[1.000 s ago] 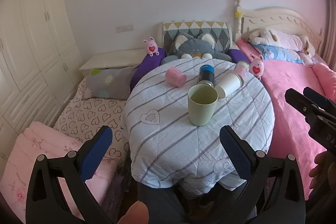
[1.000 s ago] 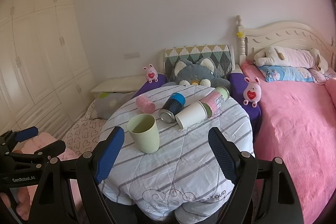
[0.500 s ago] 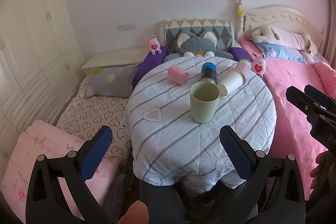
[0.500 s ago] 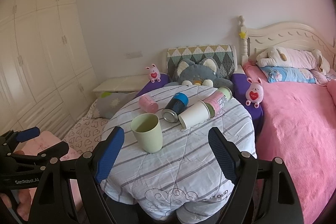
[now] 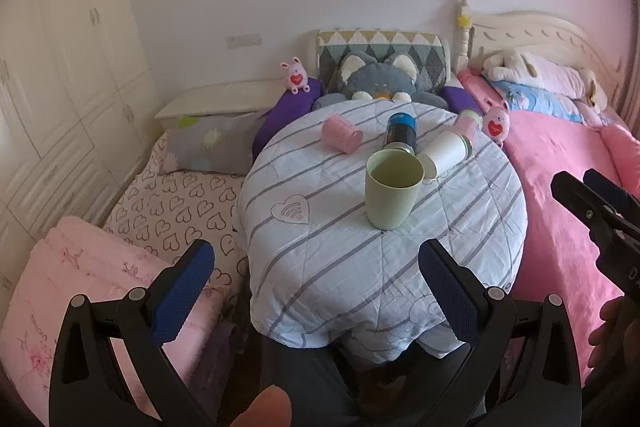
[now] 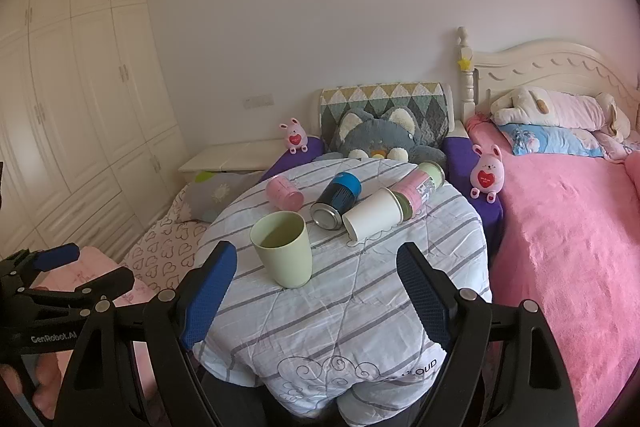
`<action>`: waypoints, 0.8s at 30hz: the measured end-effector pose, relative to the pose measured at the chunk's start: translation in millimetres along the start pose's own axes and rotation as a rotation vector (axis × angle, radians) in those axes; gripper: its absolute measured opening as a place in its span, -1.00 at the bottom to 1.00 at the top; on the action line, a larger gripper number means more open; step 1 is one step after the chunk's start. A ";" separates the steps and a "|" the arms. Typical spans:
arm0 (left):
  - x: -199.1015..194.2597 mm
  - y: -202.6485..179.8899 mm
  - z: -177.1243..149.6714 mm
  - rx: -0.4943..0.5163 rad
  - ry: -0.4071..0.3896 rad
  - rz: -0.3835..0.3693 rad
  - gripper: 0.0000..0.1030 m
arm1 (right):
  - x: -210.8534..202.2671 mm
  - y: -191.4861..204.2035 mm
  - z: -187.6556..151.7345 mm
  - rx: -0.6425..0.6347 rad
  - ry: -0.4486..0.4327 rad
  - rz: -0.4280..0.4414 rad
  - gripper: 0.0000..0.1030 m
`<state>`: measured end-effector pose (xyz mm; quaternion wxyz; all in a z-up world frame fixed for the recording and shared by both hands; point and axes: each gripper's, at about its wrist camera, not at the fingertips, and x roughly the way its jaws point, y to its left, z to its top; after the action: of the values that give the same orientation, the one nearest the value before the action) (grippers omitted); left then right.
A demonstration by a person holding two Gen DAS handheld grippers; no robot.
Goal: Flip cup upright
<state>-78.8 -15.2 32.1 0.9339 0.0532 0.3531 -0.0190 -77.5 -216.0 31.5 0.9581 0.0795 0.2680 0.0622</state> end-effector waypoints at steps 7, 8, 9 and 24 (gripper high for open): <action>0.1 -0.9 0.9 0.002 -0.006 0.008 1.00 | 1.6 -1.4 0.4 0.005 0.003 -0.001 0.62; 0.4 -1.1 1.1 0.004 -0.005 0.008 1.00 | 1.8 -1.3 0.5 0.004 0.003 -0.001 0.62; 0.3 -0.8 0.9 0.004 -0.004 0.007 1.00 | 1.5 -1.6 0.3 0.005 0.003 -0.002 0.62; 0.1 -1.4 0.8 0.002 -0.007 0.008 1.00 | 3.8 -5.5 -0.6 0.007 0.009 -0.003 0.62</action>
<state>-78.3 -16.7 32.5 0.9351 0.0556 0.3497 -0.0160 -74.2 -220.7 28.1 0.9567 0.0821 0.2727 0.0602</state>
